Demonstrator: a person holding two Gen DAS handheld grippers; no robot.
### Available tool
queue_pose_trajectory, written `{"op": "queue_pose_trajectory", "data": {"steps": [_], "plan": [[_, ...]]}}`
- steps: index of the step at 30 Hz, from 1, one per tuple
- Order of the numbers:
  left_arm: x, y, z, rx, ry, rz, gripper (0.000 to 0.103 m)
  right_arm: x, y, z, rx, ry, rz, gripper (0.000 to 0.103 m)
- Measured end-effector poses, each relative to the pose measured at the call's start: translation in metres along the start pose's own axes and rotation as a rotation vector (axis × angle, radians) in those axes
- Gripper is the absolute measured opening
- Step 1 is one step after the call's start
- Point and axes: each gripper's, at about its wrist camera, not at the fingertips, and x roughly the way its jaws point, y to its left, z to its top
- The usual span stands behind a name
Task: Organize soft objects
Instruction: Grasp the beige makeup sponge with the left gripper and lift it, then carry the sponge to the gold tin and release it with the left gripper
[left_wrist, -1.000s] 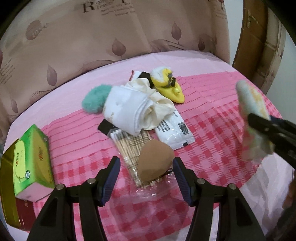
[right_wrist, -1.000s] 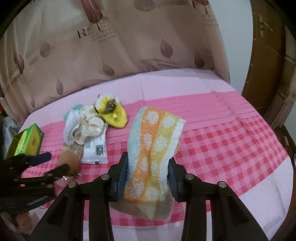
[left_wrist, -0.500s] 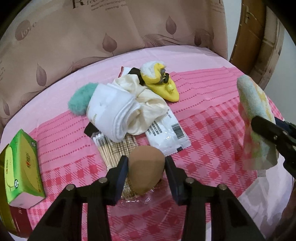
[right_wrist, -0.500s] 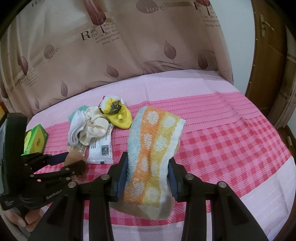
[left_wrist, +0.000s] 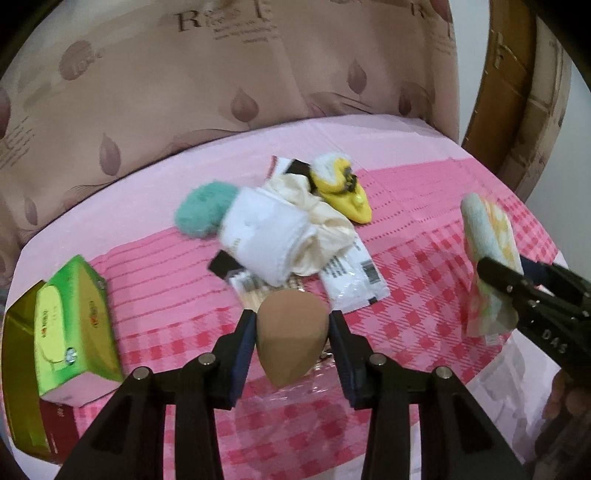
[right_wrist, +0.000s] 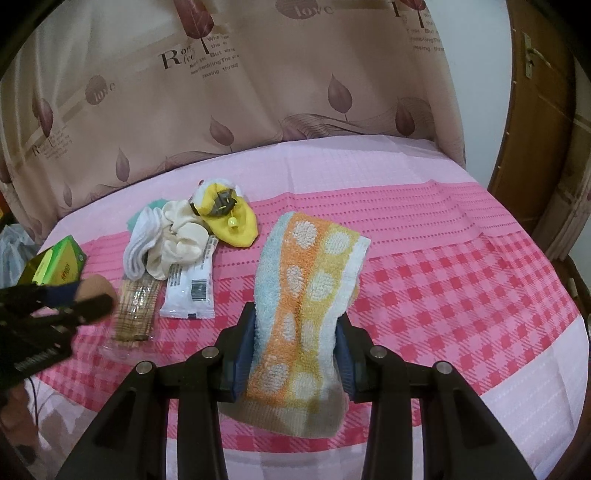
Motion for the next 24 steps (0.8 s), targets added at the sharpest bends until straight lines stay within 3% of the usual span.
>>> {"op": "queue_pose_trajectory", "data": {"steps": [13,24], "plan": [[-0.046,0.084,-0.013,-0.114,-0.038,0.167,0.041,0.001,0.005,-0.003,-0.043,-0.010,-0.032,0.036],[-0.074,0.212,-0.048,-0.308,-0.013,0.383,0.041,0.001,0.010,-0.005,-0.076,-0.023,-0.054,0.036]]}}
